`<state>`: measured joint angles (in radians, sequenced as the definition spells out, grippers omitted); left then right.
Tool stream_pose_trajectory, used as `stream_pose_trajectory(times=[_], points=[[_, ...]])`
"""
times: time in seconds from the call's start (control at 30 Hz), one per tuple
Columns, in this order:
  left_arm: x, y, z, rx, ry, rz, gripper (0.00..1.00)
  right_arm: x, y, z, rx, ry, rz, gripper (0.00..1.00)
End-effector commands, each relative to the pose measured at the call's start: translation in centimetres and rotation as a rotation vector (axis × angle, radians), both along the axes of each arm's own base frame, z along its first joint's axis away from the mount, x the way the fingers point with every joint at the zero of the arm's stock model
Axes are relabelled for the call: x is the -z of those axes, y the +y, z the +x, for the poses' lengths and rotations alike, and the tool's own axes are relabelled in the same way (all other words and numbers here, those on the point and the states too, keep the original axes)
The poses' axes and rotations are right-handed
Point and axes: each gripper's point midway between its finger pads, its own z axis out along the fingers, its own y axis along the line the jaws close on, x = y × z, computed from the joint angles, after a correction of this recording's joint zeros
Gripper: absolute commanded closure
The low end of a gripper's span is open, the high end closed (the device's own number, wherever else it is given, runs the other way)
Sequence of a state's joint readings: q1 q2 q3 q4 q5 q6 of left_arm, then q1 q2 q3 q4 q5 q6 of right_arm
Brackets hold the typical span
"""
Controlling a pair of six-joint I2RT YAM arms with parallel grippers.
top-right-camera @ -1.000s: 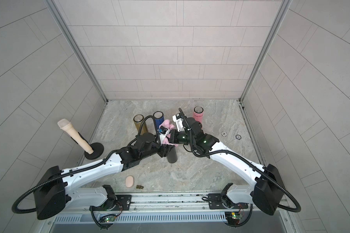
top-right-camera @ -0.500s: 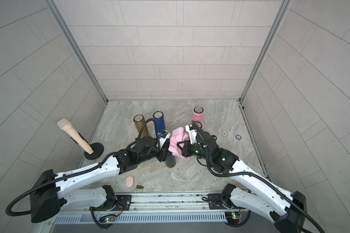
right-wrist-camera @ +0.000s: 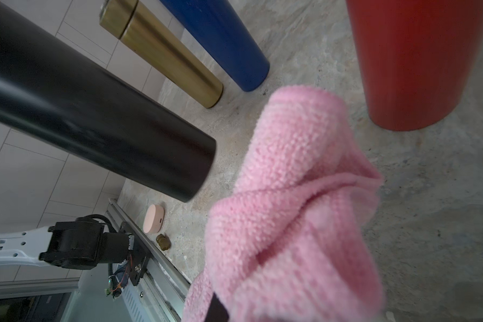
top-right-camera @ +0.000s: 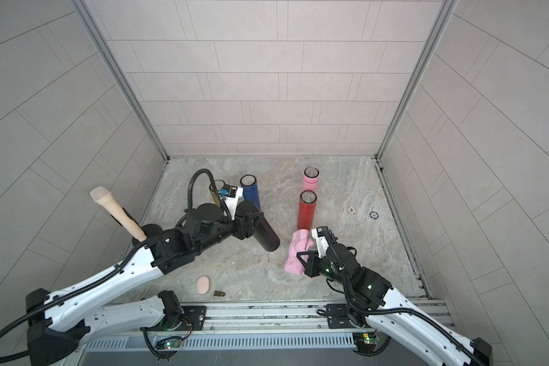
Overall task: Wipe the surface of the thermos
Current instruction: Wipe the dirt from the surface of the thermos.
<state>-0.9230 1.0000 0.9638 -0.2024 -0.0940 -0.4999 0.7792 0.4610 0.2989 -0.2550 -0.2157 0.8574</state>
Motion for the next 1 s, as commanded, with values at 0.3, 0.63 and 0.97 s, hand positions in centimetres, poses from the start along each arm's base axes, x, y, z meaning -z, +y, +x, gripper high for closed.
stream_pose_trajectory(times=[0.3,0.63,0.97], points=[[-4.9,-1.0,-0.3,-0.008,0.065,-0.381,1.0,-5.8,6.0,0.3,-0.21,-0.222,0.088,1.0],[-1.2,1.0,0.4,-0.107,0.077,-0.243,1.0,-10.1,2.6,-1.5,-0.172,-0.354,0.104,1.0],[-4.3,-0.2,-0.7,-0.005,0.051,-0.354,1.0,-7.7,3.7,-0.2,-0.156,-0.354,0.076,1.0]])
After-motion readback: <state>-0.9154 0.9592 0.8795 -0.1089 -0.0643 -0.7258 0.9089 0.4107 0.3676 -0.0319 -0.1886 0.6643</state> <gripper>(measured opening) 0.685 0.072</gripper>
